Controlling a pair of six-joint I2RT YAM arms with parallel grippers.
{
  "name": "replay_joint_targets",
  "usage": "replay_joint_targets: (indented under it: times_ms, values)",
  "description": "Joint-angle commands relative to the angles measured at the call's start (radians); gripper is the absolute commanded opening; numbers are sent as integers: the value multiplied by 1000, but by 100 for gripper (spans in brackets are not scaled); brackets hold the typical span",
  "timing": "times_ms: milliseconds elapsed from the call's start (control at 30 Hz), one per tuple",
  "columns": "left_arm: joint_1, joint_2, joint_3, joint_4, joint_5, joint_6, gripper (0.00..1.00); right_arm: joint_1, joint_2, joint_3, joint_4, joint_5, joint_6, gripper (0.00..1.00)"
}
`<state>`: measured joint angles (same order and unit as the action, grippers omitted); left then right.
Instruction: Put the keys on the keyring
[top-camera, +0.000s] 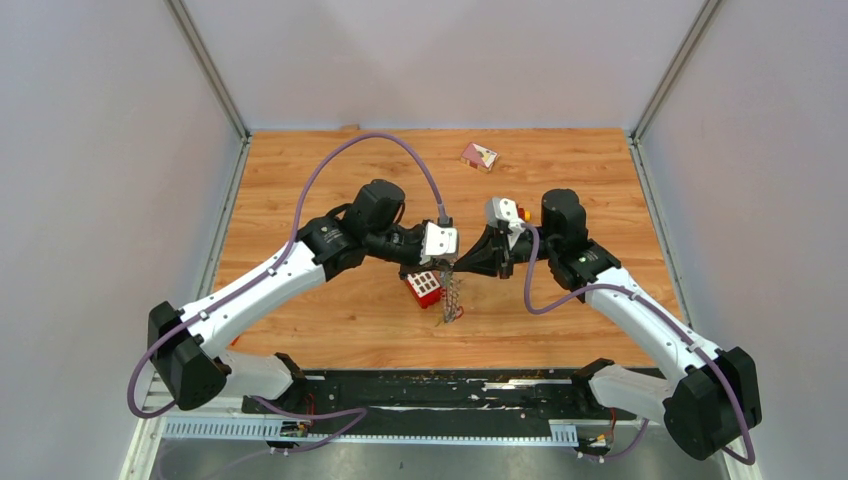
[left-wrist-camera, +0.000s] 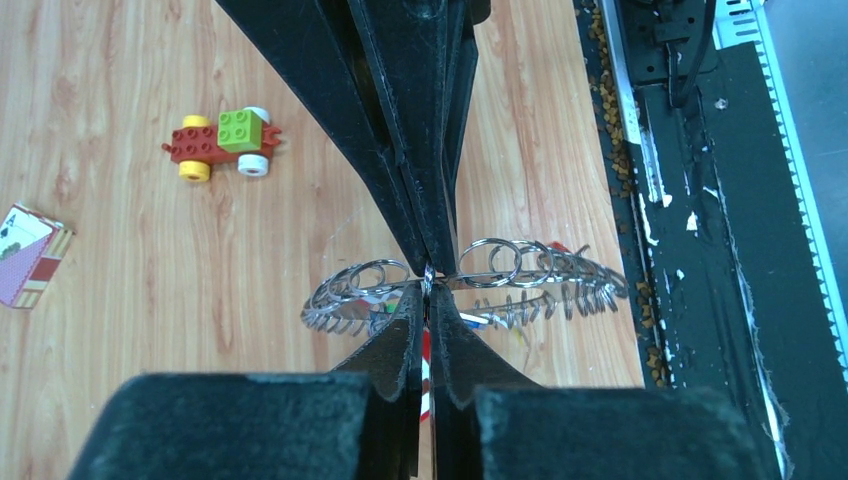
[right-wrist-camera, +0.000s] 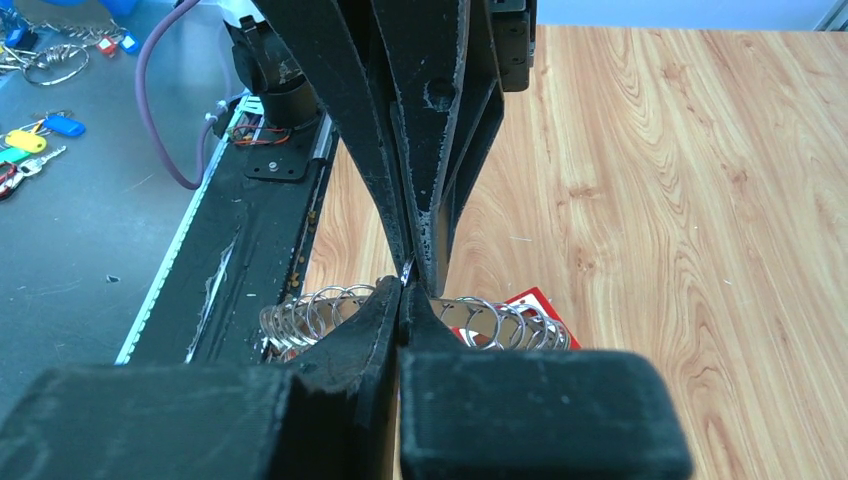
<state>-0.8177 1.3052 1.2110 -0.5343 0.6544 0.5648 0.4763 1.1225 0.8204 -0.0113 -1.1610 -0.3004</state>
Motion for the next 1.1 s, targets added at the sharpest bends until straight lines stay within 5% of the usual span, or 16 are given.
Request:
replay_joint_targets:
  times_ms: [0, 200, 433, 600, 1067]
  values:
    - [-3, -33, 15, 18, -3, -3, 0, -4, -10, 47, 34, -24, -27, 0]
    - [-4, -21, 114, -99, -61, -38, 0, -4, -6, 53, -14, 76, -61, 3]
    - [-74, 67, 292, -358, -322, -54, 0, -2, -23, 41, -6, 156, -65, 35]
    - [-103, 88, 353, -419, -356, -92, 0, -2, -31, 39, 2, 128, -38, 48]
    - [-110, 98, 348, -354, -286, -153, 0, 17, -3, 0, 194, 1, 121, 46]
